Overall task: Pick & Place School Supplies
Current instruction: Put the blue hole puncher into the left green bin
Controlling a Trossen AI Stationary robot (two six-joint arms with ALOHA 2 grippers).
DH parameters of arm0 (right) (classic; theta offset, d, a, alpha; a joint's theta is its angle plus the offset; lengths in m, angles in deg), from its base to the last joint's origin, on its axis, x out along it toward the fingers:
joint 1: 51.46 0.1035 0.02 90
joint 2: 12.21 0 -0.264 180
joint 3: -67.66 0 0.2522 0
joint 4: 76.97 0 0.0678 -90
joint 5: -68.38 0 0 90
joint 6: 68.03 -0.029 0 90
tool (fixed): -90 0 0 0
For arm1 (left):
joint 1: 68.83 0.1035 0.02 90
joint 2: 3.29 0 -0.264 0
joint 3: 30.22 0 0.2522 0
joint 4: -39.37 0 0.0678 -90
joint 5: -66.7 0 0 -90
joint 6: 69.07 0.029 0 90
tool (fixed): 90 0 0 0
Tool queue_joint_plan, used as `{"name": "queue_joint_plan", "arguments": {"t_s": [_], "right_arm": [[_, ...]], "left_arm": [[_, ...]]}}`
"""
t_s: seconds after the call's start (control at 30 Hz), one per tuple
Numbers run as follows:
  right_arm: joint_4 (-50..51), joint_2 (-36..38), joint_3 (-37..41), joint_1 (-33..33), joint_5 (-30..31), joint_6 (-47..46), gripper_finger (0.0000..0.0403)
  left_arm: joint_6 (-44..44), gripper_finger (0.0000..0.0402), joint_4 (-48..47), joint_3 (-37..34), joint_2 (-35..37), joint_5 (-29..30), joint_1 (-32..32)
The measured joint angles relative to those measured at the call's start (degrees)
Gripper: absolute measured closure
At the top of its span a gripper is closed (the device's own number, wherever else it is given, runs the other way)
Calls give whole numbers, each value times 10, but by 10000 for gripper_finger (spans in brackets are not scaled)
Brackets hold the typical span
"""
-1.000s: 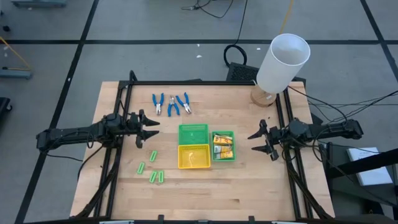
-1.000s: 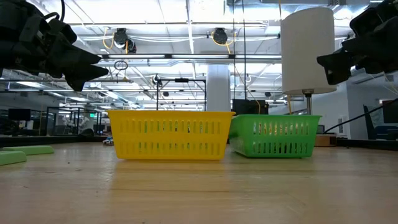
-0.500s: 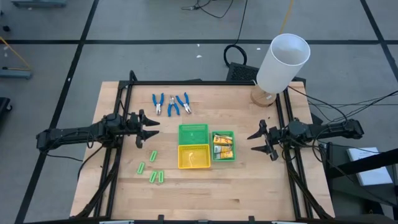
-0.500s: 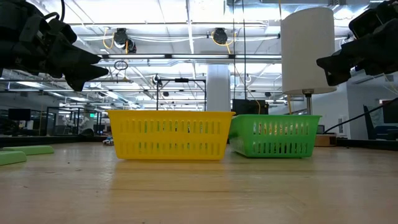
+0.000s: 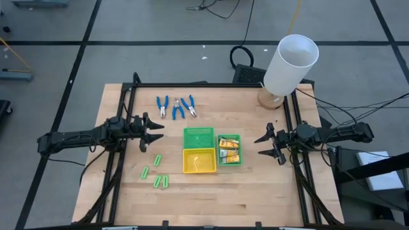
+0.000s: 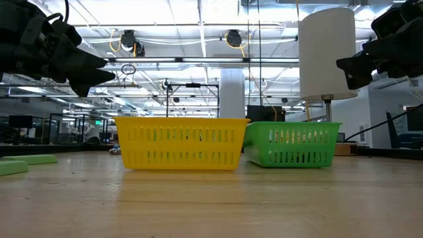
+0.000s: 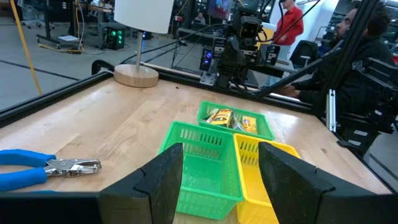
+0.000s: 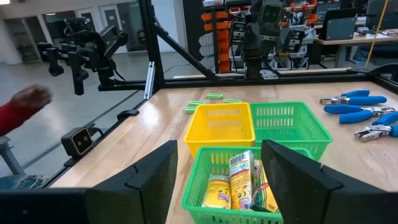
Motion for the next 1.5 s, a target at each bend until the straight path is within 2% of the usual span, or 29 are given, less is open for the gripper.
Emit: {"name": "queue_joint_plan", "arguments": {"t_s": [0.47, 0.6, 0.9, 1.07, 1.27, 1.4, 1.5], "right_arm": [[0, 0, 0, 0, 0, 0, 177], [0, 0, 0, 0, 0, 0, 177], [-1, 0, 0, 0, 0, 0, 177], [-1, 0, 0, 0, 0, 0, 177], [-1, 0, 0, 0, 0, 0, 177], [-1, 0, 0, 0, 0, 0, 177], [-1, 0, 0, 0, 0, 0, 177]], "left_arm": [[7, 188, 3, 0, 0, 5, 0], [32, 188, 42, 0, 0, 38, 0], [13, 188, 144, 0, 0, 41, 0], [26, 188, 156, 0, 0, 50, 0], [70, 188, 137, 0, 0, 144, 0], [100, 188, 163, 0, 0, 300, 0], [49, 188, 155, 1, 0, 375, 2]]}}
